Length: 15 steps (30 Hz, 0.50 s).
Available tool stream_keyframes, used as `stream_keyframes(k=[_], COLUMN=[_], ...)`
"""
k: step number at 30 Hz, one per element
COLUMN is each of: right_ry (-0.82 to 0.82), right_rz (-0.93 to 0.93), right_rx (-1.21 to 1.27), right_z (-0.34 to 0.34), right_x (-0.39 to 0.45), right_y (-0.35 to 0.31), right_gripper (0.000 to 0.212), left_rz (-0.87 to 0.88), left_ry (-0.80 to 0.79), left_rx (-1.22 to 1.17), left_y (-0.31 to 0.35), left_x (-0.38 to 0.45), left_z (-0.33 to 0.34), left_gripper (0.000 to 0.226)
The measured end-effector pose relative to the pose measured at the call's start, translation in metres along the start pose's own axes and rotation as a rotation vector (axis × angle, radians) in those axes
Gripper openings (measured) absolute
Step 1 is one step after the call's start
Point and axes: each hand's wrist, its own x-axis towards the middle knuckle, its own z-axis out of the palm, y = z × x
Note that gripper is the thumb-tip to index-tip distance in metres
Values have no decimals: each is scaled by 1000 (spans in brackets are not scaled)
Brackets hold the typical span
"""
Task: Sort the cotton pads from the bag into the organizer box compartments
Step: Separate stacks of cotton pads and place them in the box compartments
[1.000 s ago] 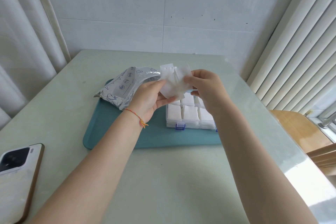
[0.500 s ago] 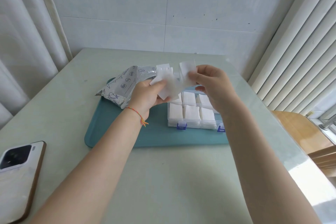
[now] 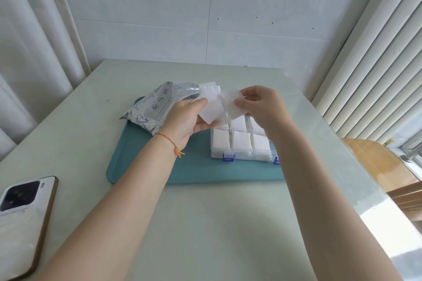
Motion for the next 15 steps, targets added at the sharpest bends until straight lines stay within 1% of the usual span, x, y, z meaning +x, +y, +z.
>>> stream_keyframes(k=[2, 4, 5, 6, 7, 9, 12, 15], right_ry=[-50, -181, -232, -245, -228, -142, -24, 0], right_rz=[-21, -62, -81, -88, -89, -95, -186, -250], right_rx=[118, 205, 182, 117, 31, -124, -341, -431], right_z=[-4, -3, 1, 5, 10, 20, 29, 34], right_x=[-1, -5, -8, -11, -13, -14, -13, -13], right_y=[-2, -7, -10, -10, -12, -11, -5, -3], right_gripper=[5, 4, 4, 4, 4, 5, 7, 9], left_rz=[-1, -3, -7, -16, -28, -60, -95, -102], left_ry=[12, -11, -32, -52, -62, -58, -35, -44], left_rx=[-15, -9, -6, -21, -53, -144, -238, -246], left_y=[0, 0, 0, 0, 1, 1, -1, -4], left_x=[0, 0, -1, -2, -3, -5, -6, -6], left_z=[-1, 1, 2, 4, 5, 9, 13, 14], left_gripper=[18, 20, 22, 24, 24, 25, 27, 31])
